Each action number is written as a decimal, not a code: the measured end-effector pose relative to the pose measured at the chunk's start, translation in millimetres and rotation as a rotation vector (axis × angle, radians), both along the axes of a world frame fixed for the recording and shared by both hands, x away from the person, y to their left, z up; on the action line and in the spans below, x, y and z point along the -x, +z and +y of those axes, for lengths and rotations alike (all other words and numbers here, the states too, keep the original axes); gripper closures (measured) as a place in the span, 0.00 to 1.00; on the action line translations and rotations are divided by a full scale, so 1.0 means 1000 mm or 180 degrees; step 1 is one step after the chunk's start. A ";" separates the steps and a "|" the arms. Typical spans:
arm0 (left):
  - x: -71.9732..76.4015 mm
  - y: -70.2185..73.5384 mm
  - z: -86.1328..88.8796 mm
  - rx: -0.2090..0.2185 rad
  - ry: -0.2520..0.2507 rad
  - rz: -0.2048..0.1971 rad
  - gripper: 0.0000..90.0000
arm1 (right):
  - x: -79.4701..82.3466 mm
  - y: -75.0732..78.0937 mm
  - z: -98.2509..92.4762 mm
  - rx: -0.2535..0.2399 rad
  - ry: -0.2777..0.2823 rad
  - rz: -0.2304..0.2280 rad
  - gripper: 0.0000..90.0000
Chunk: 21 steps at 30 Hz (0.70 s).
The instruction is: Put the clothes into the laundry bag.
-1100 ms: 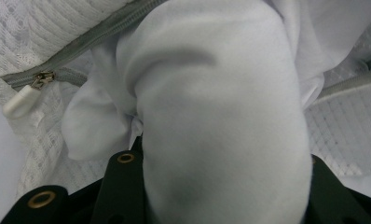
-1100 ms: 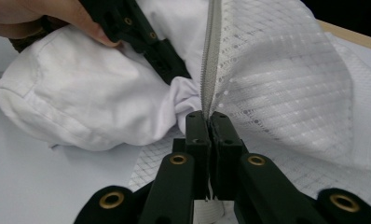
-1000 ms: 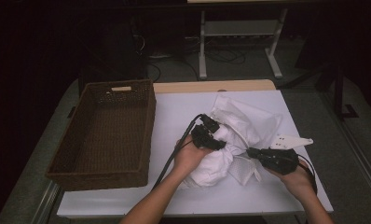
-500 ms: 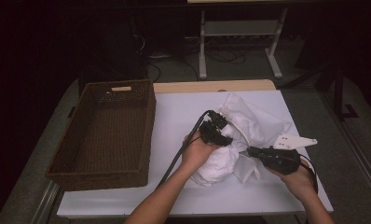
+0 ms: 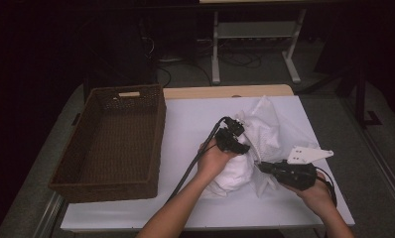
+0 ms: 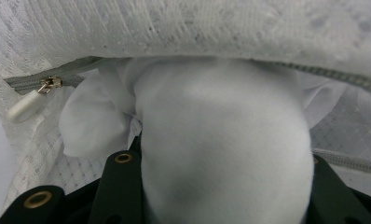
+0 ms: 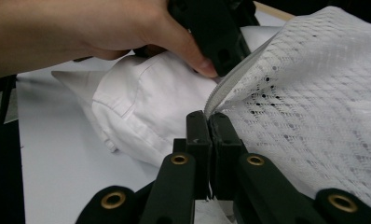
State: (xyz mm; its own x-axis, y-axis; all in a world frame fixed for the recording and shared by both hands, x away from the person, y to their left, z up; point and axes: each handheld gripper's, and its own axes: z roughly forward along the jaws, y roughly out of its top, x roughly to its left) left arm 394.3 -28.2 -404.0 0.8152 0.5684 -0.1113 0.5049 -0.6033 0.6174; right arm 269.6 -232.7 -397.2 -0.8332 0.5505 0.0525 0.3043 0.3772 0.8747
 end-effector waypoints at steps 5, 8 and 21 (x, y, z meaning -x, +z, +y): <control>-0.001 -0.002 -0.001 0.0006 -0.0024 0.0003 0.59 | 0.000 -0.003 0.001 0.0037 0.0039 0.0036 0.97; -0.001 -0.003 -0.001 0.0030 -0.0037 0.0013 0.58 | -0.002 -0.004 0.001 0.0039 0.0021 0.0067 0.97; 0.011 -0.001 -0.015 0.0056 -0.0308 -0.0063 0.57 | -0.006 -0.010 -0.005 0.0084 -0.0107 0.0097 0.97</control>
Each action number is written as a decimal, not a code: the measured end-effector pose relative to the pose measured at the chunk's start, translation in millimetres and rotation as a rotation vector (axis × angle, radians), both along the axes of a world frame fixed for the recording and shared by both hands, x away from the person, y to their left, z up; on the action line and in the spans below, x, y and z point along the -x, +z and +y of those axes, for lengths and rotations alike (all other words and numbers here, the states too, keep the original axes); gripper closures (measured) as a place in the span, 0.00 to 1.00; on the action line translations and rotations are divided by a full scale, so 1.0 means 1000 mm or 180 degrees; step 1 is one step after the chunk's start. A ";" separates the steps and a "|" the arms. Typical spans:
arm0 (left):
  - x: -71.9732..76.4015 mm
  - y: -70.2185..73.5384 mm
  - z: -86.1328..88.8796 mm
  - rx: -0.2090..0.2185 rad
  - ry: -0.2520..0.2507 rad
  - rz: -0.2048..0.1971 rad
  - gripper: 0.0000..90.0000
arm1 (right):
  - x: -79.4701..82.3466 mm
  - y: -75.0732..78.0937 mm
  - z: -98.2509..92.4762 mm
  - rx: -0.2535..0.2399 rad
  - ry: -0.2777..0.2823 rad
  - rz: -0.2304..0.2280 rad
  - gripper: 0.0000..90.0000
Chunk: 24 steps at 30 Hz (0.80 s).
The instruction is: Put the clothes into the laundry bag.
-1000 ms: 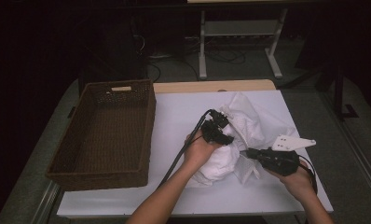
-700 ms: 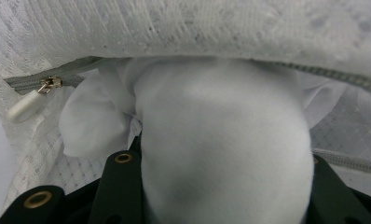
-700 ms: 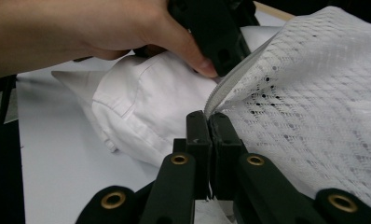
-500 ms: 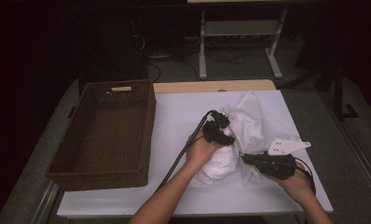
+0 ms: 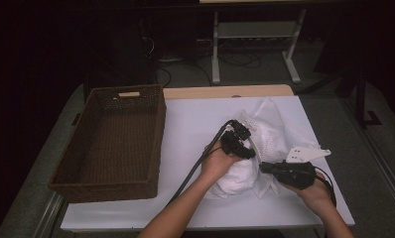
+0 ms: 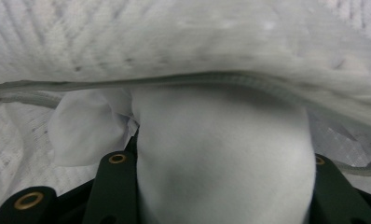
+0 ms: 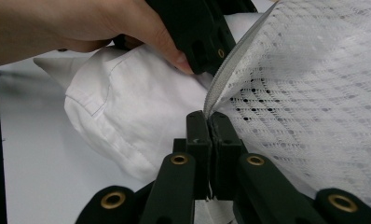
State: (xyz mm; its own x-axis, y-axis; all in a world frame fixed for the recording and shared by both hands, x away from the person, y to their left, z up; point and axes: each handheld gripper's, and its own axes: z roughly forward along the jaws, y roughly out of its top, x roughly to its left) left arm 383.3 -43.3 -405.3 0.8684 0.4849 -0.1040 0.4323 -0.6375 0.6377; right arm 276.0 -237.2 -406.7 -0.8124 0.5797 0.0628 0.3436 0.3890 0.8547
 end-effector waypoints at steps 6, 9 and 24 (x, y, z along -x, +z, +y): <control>-0.004 -0.001 0.002 0.0079 -0.0053 0.0064 0.48 | 0.000 0.000 -0.002 -0.0002 -0.0022 -0.0006 0.97; -0.005 0.000 0.005 0.0090 -0.0100 0.0094 0.44 | 0.000 -0.001 -0.002 -0.0001 -0.0022 -0.0007 0.97; 0.007 0.009 0.029 0.0160 -0.0123 0.0078 0.32 | 0.000 0.000 -0.006 -0.0039 -0.0063 -0.0037 0.97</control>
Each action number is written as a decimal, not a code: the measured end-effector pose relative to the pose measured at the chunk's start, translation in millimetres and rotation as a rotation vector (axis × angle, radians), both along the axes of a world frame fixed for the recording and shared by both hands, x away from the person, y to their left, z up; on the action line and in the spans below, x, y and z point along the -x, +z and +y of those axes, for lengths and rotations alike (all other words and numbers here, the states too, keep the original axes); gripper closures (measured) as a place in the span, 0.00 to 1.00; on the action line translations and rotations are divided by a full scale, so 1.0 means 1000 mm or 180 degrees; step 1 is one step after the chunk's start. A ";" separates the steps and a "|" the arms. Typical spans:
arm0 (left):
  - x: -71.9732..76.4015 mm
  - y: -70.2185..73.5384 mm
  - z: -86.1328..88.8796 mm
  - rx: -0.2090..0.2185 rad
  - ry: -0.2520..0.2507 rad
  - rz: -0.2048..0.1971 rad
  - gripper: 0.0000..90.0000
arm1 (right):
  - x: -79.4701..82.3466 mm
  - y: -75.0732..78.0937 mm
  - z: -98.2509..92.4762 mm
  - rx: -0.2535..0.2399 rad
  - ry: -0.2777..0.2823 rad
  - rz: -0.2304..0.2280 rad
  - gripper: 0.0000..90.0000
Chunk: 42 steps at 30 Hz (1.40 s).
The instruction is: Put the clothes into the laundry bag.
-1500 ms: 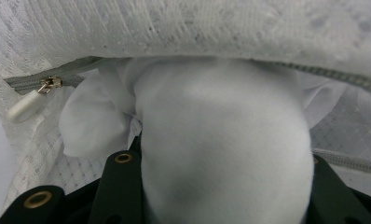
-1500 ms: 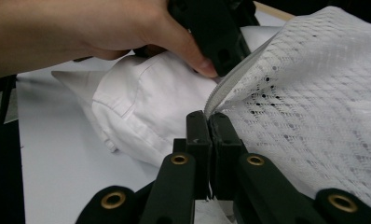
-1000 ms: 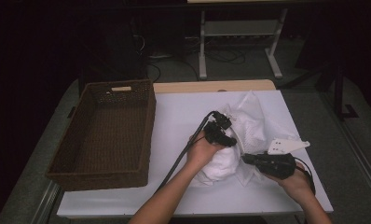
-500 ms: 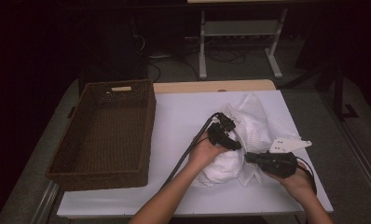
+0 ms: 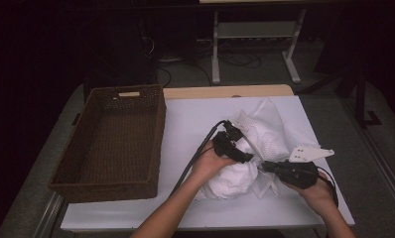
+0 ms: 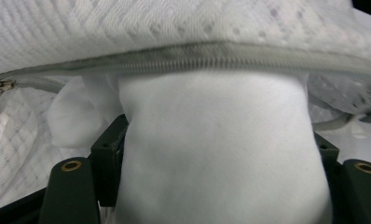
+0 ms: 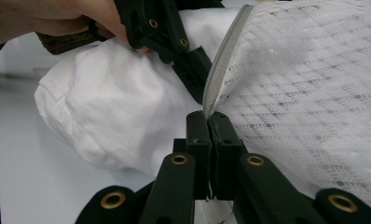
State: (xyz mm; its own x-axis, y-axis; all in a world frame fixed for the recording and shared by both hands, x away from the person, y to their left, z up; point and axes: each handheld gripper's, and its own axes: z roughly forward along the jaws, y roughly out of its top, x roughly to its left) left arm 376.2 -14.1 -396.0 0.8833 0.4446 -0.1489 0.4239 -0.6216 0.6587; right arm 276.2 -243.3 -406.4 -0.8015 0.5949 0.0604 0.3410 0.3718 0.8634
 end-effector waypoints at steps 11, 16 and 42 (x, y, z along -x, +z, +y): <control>0.005 0.009 0.009 0.0045 0.0012 -0.0023 0.31 | 0.000 0.000 -0.003 -0.0019 -0.0017 -0.0003 0.97; 0.011 0.016 0.023 0.0094 0.0017 -0.0017 0.29 | -0.002 0.001 -0.004 -0.0029 -0.0040 -0.0013 0.97; 0.043 0.007 0.080 0.0151 -0.0056 -0.0073 0.18 | -0.002 -0.002 -0.010 0.0007 -0.0127 0.0019 0.97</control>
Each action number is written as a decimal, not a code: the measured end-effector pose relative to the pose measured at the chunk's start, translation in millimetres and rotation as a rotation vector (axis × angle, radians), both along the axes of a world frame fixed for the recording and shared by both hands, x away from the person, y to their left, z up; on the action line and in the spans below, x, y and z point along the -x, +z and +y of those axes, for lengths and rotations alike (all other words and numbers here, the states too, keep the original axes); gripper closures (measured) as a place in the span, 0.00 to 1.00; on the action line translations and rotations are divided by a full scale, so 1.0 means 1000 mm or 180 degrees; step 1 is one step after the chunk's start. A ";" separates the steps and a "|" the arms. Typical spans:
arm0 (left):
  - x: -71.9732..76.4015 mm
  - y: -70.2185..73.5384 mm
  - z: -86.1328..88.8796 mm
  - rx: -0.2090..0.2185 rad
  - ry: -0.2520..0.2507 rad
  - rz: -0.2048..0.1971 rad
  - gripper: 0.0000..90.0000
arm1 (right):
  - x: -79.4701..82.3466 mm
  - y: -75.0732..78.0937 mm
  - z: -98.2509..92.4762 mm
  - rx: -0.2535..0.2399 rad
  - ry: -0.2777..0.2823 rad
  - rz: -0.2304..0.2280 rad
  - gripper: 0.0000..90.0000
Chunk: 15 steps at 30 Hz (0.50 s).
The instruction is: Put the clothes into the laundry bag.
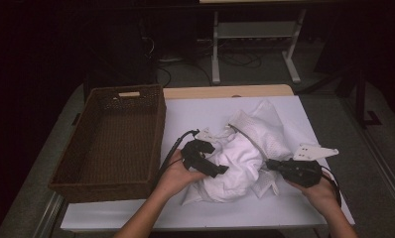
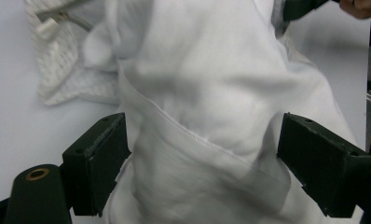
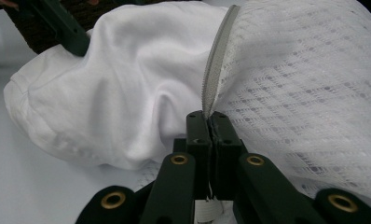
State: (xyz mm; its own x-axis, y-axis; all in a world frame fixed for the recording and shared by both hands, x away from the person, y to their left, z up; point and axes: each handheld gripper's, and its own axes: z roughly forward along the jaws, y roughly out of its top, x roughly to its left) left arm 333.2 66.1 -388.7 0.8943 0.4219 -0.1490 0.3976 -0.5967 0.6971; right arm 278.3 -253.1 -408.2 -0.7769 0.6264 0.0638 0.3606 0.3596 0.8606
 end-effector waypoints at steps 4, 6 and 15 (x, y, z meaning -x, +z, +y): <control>-0.003 -0.008 -0.006 -0.0038 -0.0067 0.0028 0.19 | 0.000 -0.001 -0.001 -0.0001 -0.0003 0.0002 0.97; -0.004 -0.010 -0.009 -0.0033 -0.0099 0.0037 0.25 | 0.000 0.000 -0.002 -0.0013 -0.0014 -0.0001 0.97; -0.005 -0.007 -0.014 -0.0036 -0.0152 0.0012 0.66 | 0.001 0.001 -0.002 -0.0021 -0.0018 -0.0013 0.97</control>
